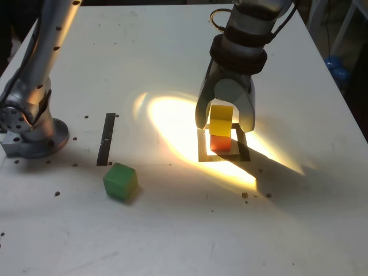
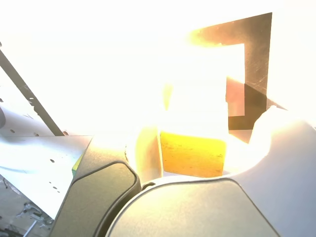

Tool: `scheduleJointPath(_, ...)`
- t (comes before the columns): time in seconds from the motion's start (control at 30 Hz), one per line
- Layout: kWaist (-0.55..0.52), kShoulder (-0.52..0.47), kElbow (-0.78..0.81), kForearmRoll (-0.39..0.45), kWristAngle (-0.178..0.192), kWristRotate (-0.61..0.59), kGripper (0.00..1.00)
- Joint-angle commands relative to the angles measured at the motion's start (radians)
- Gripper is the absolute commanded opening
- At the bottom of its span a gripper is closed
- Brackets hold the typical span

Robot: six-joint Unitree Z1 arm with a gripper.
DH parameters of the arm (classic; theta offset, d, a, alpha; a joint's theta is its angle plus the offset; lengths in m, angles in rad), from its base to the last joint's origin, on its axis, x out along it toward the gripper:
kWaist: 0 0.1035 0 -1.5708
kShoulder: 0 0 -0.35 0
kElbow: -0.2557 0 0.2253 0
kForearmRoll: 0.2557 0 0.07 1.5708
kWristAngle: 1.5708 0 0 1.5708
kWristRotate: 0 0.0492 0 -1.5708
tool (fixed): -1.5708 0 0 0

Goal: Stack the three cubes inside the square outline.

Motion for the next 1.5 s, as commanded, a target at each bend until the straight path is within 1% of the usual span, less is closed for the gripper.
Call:
scheduleJointPath(0.0, -0.001, -0.029, 0.008, 0.003, 0.009, 0.002, 1.0)
scheduleJointPath(0.1, -0.004, -0.072, 0.029, 0.006, 0.031, 0.001, 1.0)
scheduleJointPath(0.27, -0.03, -0.167, 0.084, 0.008, 0.086, 0.001, 1.0)
scheduleJointPath(0.33, -0.045, -0.208, 0.118, 0.008, 0.103, 0.001, 1.0)
scheduleJointPath(0.4, -0.06, -0.246, 0.159, 0.008, 0.111, -0.001, 1.0)
scheduleJointPath(0.53, -0.102, -0.312, 0.258, 0.006, 0.114, -0.006, 1.0)
scheduleJointPath(0.73, -0.203, -0.395, 0.396, -0.016, 0.122, -0.016, 1.0)
scheduleJointPath(0.87, -0.269, -0.44, 0.465, -0.046, 0.111, -0.039, 0.99)
scheduleJointPath(1.03, -0.348, -0.472, 0.538, -0.09, 0.085, -0.082, 0.99)
scheduleJointPath(1.3, -0.449, -0.457, 0.675, -0.24, 0.029, -0.152, 0.99)
scheduleJointPath(1.47, -0.487, -0.429, 0.714, -0.298, 0.0, -0.178, 0.98)
